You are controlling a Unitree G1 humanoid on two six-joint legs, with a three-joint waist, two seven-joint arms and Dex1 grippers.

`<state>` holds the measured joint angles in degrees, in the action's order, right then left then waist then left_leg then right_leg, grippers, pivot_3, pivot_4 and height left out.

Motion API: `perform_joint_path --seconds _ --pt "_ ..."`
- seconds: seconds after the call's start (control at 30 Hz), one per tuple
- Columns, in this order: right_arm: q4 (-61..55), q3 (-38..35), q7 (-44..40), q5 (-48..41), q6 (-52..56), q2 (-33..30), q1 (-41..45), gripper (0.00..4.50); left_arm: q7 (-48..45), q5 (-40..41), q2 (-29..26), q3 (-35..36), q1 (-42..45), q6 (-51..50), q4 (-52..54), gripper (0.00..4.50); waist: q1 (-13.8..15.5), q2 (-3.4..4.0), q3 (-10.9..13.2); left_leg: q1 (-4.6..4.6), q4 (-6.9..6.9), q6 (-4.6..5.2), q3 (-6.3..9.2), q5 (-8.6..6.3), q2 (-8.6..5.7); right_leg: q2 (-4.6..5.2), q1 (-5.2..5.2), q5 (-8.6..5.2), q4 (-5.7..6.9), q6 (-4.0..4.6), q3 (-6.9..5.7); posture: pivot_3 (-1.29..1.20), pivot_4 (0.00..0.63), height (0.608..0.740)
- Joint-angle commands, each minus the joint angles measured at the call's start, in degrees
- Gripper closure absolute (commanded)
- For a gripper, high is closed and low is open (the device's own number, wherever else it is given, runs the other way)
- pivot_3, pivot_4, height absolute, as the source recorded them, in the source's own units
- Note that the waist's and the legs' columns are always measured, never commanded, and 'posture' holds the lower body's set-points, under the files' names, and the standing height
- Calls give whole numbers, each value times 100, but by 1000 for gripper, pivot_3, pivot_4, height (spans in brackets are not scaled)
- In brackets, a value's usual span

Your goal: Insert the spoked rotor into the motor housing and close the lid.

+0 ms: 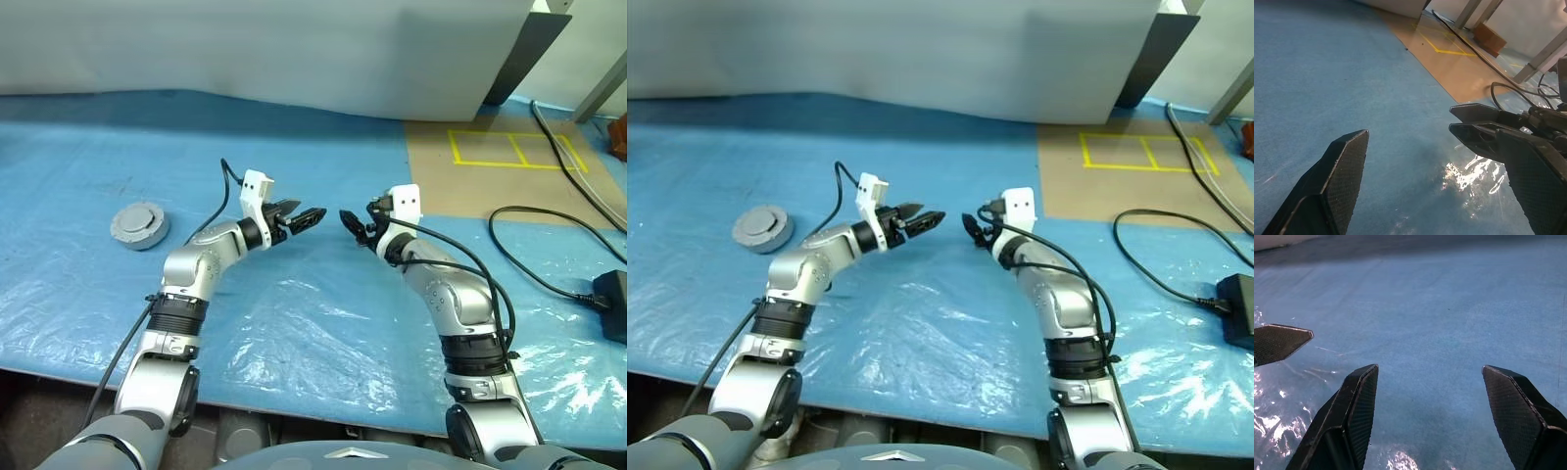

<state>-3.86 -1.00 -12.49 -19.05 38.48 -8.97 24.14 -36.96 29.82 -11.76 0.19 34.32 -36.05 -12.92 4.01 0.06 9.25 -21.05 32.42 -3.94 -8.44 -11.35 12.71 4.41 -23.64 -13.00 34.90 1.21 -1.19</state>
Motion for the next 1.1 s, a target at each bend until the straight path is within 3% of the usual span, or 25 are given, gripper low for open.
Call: perform_joint_path --seconds 0.03,1.1 --pt "-2 -65 -7 66 -212 16 116 963 40 -43 16 112 160 108 69 149 1 0 0 0 0 0 0 0 0 0 0 0 0 0 0 0 150 740" --pt "-193 30 76 413 -73 -22 -98 963 -12 -207 187 65 58 101 -46 149 1 0 0 -1 0 0 0 0 0 -1 0 1 1 1 -1 0 150 740"
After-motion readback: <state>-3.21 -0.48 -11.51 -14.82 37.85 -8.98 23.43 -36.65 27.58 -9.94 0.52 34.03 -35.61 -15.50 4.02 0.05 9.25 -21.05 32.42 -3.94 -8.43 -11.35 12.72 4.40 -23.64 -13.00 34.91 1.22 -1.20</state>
